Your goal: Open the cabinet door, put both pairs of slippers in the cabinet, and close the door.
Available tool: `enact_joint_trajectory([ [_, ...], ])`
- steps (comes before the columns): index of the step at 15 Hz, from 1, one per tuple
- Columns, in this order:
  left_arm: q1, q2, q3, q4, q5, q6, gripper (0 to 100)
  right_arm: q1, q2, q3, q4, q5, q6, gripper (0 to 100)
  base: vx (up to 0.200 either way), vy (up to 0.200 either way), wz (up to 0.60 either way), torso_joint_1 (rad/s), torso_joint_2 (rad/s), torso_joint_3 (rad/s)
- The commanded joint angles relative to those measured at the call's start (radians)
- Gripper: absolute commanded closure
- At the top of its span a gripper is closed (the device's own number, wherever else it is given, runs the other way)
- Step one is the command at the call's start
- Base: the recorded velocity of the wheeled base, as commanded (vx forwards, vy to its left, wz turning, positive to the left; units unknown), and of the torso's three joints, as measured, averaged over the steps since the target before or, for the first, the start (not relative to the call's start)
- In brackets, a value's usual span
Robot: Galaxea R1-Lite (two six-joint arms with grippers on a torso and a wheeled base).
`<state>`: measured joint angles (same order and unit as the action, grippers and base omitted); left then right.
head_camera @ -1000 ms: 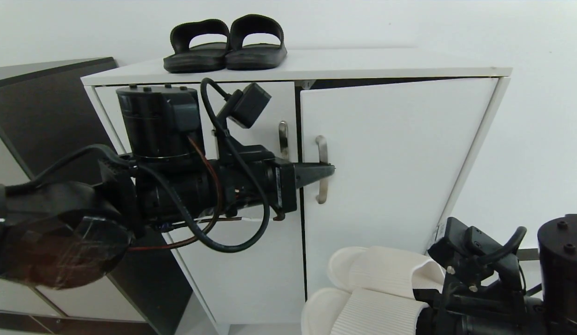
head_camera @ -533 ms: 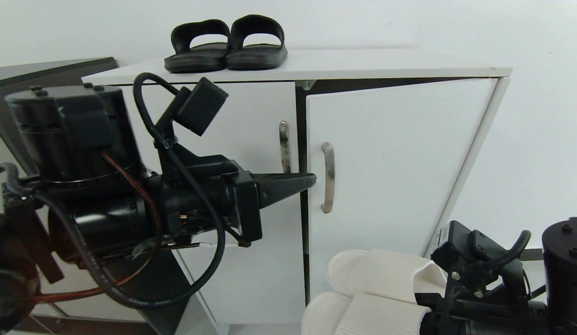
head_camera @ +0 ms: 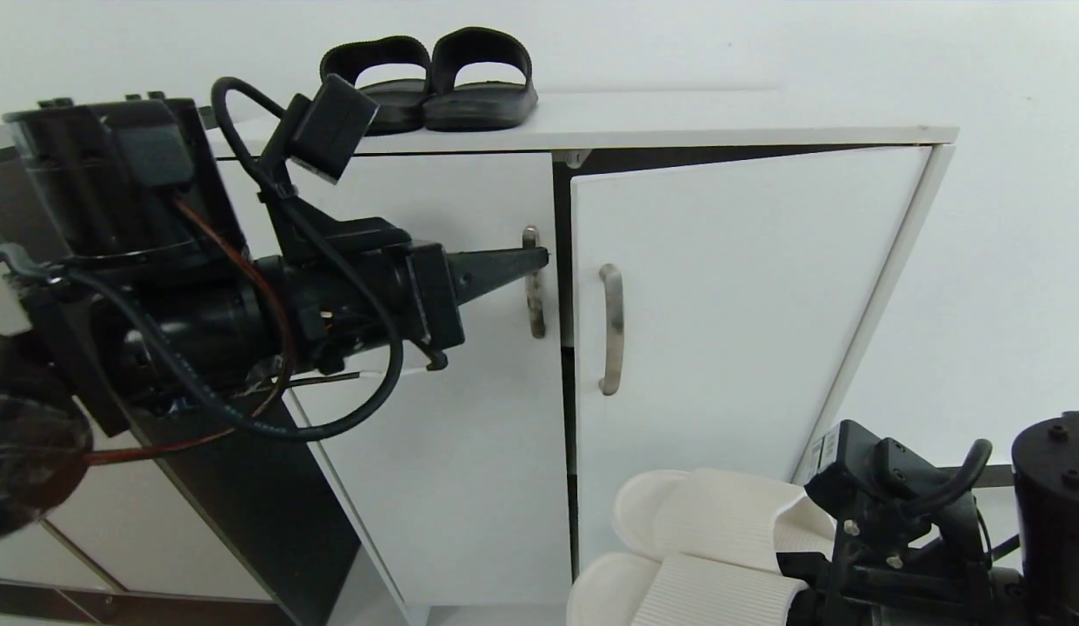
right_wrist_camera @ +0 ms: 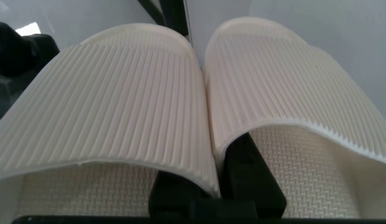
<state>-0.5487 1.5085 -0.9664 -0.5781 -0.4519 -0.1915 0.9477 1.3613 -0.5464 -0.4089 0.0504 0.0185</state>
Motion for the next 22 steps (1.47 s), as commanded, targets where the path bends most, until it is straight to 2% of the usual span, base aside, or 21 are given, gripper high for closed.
enact_joint_trajectory([
  [1,0.004,0.090,-0.080,0.000,0.012,0.000,100,0.000,-0.001,0.000,-0.001,0.000,0.000,100,0.000,0.000,0.00,0.000,0.00,0.000],
  [4,-0.008,0.136,-0.123,-0.002,0.004,-0.008,100,0.000,0.001,0.000,0.002,0.000,0.000,100,0.000,0.000,0.00,0.000,0.00,0.000],
  [10,-0.011,0.148,-0.124,-0.002,0.007,-0.008,100,0.025,0.010,0.006,0.041,-0.006,0.000,100,0.000,0.000,0.00,0.000,0.00,0.000],
  [12,-0.030,0.151,-0.124,-0.002,0.012,-0.006,100,0.082,-0.018,0.091,0.047,-0.011,-0.040,100,-0.200,0.000,0.00,0.000,0.00,0.010],
  [14,-0.102,0.148,-0.114,-0.002,0.010,-0.003,100,0.129,-0.054,0.102,0.048,-0.009,-0.057,100,-0.200,0.000,0.00,0.005,0.00,0.005],
  [16,-0.232,0.151,-0.086,-0.057,0.012,-0.003,100,0.223,-0.125,0.132,0.050,-0.009,-0.058,100,-0.200,0.000,0.00,-0.002,0.00,0.000],
  [17,-0.270,0.156,-0.081,-0.085,0.016,-0.003,100,0.230,-0.137,0.137,0.048,-0.009,-0.058,100,-0.200,0.000,0.00,-0.002,0.01,0.002],
  [18,-0.277,0.165,-0.081,-0.091,0.024,-0.003,100,0.230,-0.137,0.138,0.048,-0.009,-0.060,100,-0.200,0.000,0.00,0.002,0.01,0.002],
  [20,-0.232,0.171,-0.078,-0.094,0.047,-0.006,100,0.230,-0.131,0.134,0.048,-0.011,-0.058,100,-0.200,0.000,0.00,-0.002,0.00,0.005],
  [21,-0.168,0.156,-0.068,-0.106,0.053,-0.009,100,0.229,-0.106,0.117,0.045,-0.020,-0.054,100,0.000,0.000,0.00,0.000,0.00,0.000],
  [22,-0.083,0.119,-0.045,-0.118,0.084,-0.014,100,0.203,-0.037,0.083,0.038,-0.101,-0.045,100,0.000,0.000,0.00,0.000,0.00,0.000],
])
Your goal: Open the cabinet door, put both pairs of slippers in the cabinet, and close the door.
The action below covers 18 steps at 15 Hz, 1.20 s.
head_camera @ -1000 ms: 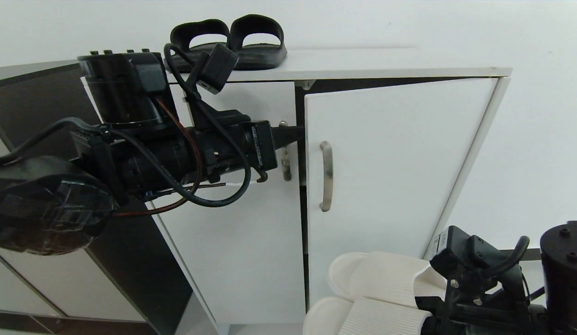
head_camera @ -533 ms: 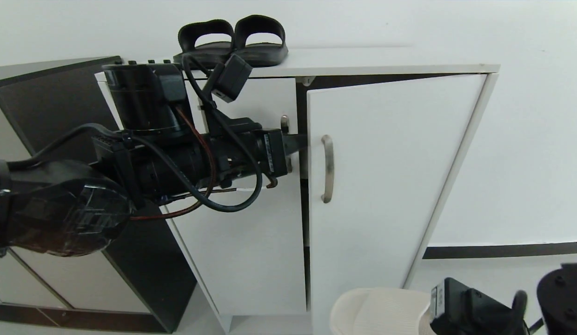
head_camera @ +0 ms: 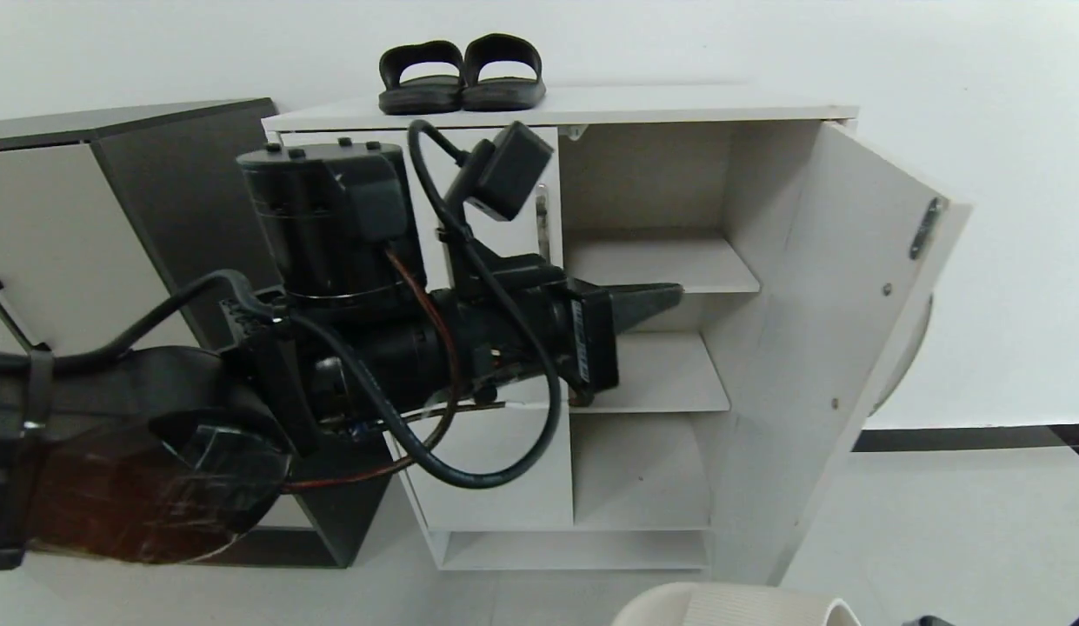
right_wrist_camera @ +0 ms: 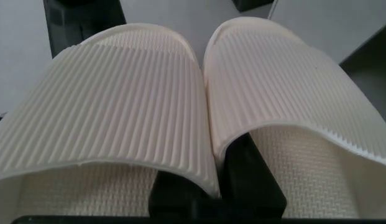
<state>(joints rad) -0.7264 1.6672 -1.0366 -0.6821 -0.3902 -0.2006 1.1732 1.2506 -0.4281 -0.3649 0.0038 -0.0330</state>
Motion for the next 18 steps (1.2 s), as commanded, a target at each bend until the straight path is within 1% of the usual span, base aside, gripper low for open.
enact_joint_trajectory([
  [1,0.143,-0.096,0.052,-0.005,0.100,-0.005,100,-0.073,0.136,-0.047,-0.045,-0.159,0.008,100,0.000,0.000,0.00,0.000,0.00,0.000],
  [2,0.183,-0.158,0.075,0.027,0.202,-0.002,100,-0.118,0.214,-0.060,-0.131,-0.242,0.028,100,0.000,0.000,0.00,0.000,0.00,0.000],
  [3,0.205,-0.234,0.124,0.061,0.304,0.015,100,-0.173,0.325,-0.103,-0.259,-0.315,0.097,100,0.000,0.000,0.00,0.000,0.00,0.000],
  [4,0.211,-0.327,0.193,0.081,0.358,0.035,100,-0.208,0.441,-0.169,-0.387,-0.430,0.143,100,0.000,0.000,0.00,0.000,0.00,0.000],
  [5,0.212,-0.426,0.286,0.118,0.445,0.063,100,-0.251,0.552,-0.228,-0.476,-0.591,0.151,100,0.000,0.000,0.00,0.000,0.00,0.000],
  [6,0.209,-0.497,0.349,0.158,0.557,0.081,100,-0.274,0.605,-0.259,-0.505,-0.673,0.150,100,0.000,0.000,0.00,0.000,0.00,0.000],
  [7,0.219,-0.586,0.455,0.236,0.746,0.098,100,-0.300,0.662,-0.299,-0.526,-0.745,0.151,100,0.000,0.000,0.00,0.000,0.00,0.000],
  [8,0.384,-0.758,0.578,0.325,0.811,0.121,100,-0.334,0.679,-0.322,-0.536,-0.755,0.153,100,0.000,0.000,0.00,0.000,0.00,0.000],
  [9,0.581,-0.929,0.701,0.380,0.806,0.115,100,-0.354,0.671,-0.320,-0.536,-0.754,0.153,100,0.000,0.000,0.00,0.000,0.00,0.000],
  [10,0.642,-1.011,0.754,0.397,0.806,0.118,100,-0.356,0.667,-0.317,-0.536,-0.752,0.153,100,0.000,0.000,0.00,0.000,0.00,0.000],
  [11,0.748,-1.198,0.865,0.443,0.804,0.122,100,-0.357,0.644,-0.271,-0.536,-0.736,0.145,100,0.000,0.000,0.00,0.000,0.00,0.000],
  [12,0.792,-1.301,0.923,0.483,0.798,0.135,100,-0.357,0.622,-0.241,-0.536,-0.685,0.137,100,0.000,0.000,0.00,0.000,0.00,0.000],
  [13,0.794,-1.379,0.966,0.510,0.772,0.148,100,-0.356,0.602,-0.215,-0.536,-0.645,0.136,100,0.000,0.000,0.00,0.000,0.00,0.000],
  [14,0.782,-1.474,1.007,0.539,0.685,0.176,100,-0.356,0.592,-0.199,-0.536,-0.617,0.136,100,0.000,0.000,0.00,0.000,0.00,0.000],
  [15,0.782,-1.560,1.034,0.579,0.599,0.214,100,-0.354,0.586,-0.195,-0.536,-0.608,0.136,100,0.000,0.000,0.00,0.000,0.00,0.000],
  [16,0.766,-1.612,1.037,0.622,0.542,0.234,100,-0.353,0.586,-0.195,-0.536,-0.601,0.136,100,0.000,0.000,0.00,0.000,0.00,0.000],
  [17,0.725,-1.650,1.037,0.635,0.528,0.227,100,-0.348,0.584,-0.193,-0.536,-0.596,0.134,100,0.000,0.000,0.00,0.000,0.00,0.000],
  [18,0.722,-1.664,1.037,0.636,0.472,0.216,100,-0.345,0.584,-0.196,-0.537,-0.588,0.122,100,0.000,0.000,0.00,0.000,0.00,0.000],
])
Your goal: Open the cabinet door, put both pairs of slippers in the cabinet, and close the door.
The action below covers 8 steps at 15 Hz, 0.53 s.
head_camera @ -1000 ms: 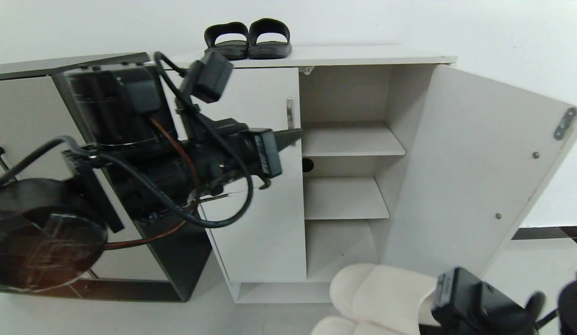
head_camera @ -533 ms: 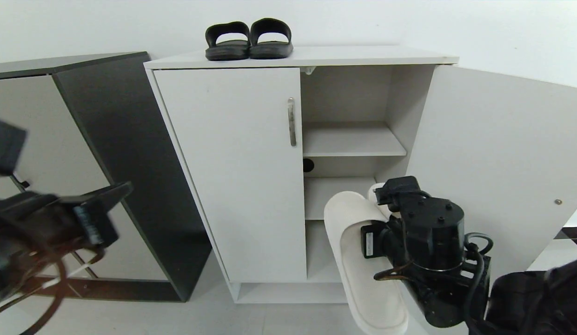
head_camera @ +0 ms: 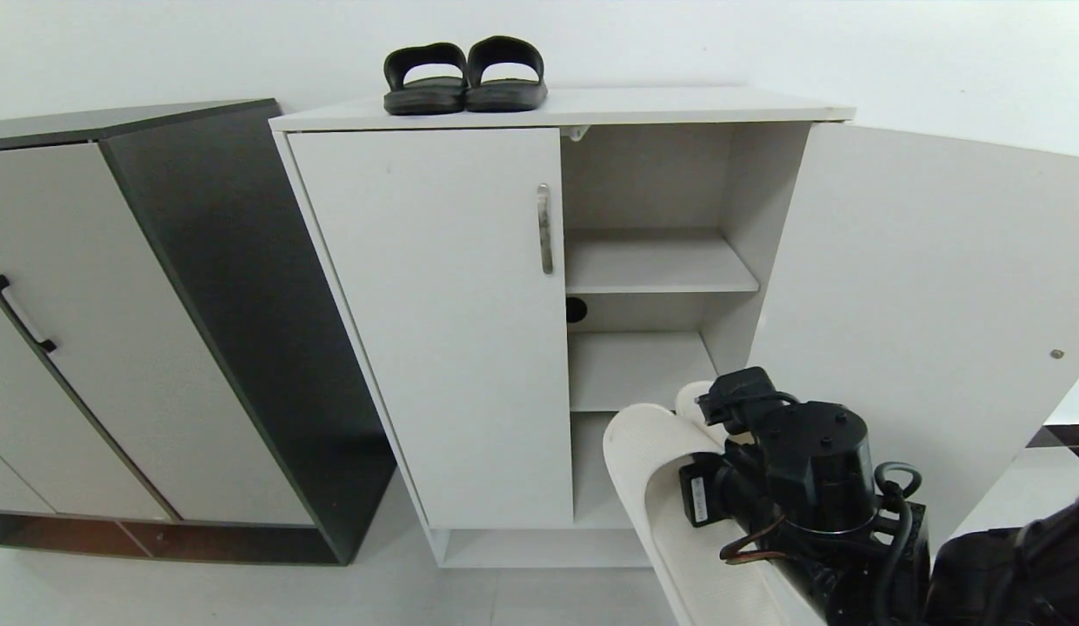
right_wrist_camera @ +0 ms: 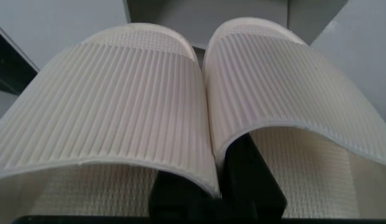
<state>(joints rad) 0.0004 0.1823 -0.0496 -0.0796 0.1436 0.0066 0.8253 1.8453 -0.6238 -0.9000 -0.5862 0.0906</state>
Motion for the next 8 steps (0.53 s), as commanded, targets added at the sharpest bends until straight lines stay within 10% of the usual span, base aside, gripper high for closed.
enact_joint_trajectory([
  [1,-0.003,-0.178,0.050,0.063,-0.125,-0.005,100,0.015,-0.014,0.003,-0.002,0.008,-0.008,100,0.000,0.000,0.00,0.000,0.00,0.000],
  [5,-0.005,-0.179,0.050,0.078,-0.185,0.073,100,0.052,-0.032,0.015,-0.002,0.028,-0.008,100,0.000,0.000,0.00,0.000,0.00,0.000],
  [8,-0.003,-0.179,0.050,0.078,-0.185,-0.002,100,0.052,-0.009,0.010,-0.002,0.029,0.000,100,0.000,0.000,0.00,0.000,0.00,0.000],
])
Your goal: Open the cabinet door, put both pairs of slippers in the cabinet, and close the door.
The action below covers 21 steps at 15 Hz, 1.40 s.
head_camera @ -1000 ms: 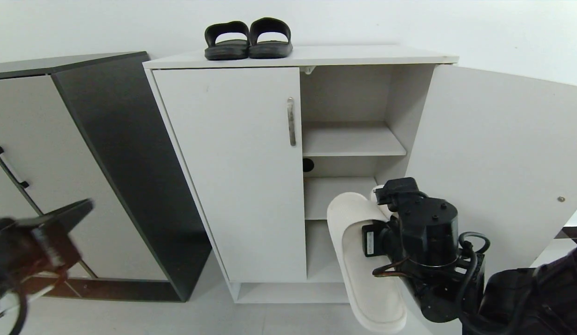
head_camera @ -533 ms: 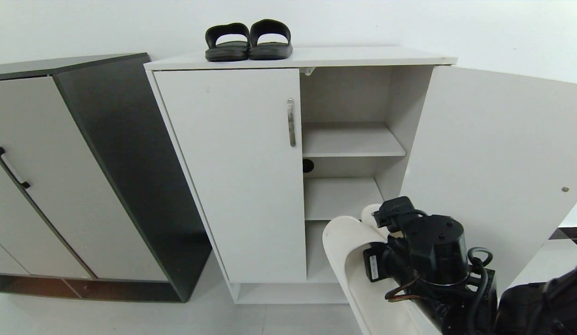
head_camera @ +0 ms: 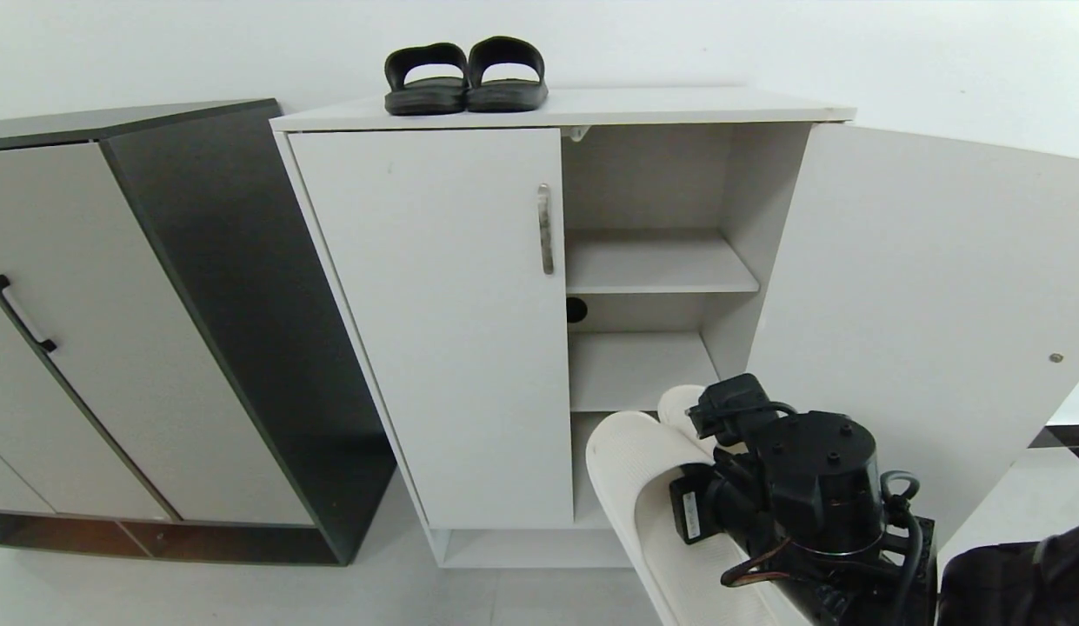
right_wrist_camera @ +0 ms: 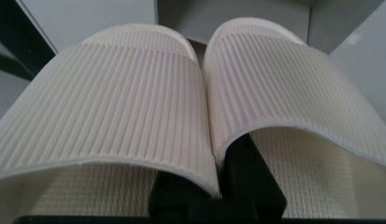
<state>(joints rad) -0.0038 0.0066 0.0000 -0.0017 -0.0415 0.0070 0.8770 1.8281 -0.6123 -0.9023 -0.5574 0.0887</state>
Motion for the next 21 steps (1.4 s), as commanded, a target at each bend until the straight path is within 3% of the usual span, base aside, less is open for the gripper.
enact_joint_trajectory([
  [1,-0.001,-0.004,0.000,0.000,0.002,-0.001,100,0.005,0.019,-0.004,-0.001,-0.001,0.002,100,0.000,0.000,0.00,0.000,0.00,0.000],
  [4,-0.001,-0.004,0.000,0.000,0.002,0.001,100,0.010,0.112,-0.058,-0.036,-0.012,0.028,100,0.000,0.000,0.00,0.000,0.00,0.000],
  [10,0.001,-0.005,0.000,0.000,0.002,-0.001,100,0.014,0.226,-0.124,-0.098,-0.050,0.045,100,0.000,-0.200,0.00,0.005,0.00,0.003],
  [13,0.001,-0.005,0.000,0.000,0.002,-0.001,100,0.022,0.309,-0.234,-0.095,-0.124,0.051,100,0.000,0.000,0.00,0.000,0.00,0.000],
  [21,0.001,-0.005,0.000,0.000,0.002,0.001,100,0.014,0.487,-0.382,-0.087,-0.130,0.059,100,0.000,0.000,0.00,0.000,0.00,0.000],
])
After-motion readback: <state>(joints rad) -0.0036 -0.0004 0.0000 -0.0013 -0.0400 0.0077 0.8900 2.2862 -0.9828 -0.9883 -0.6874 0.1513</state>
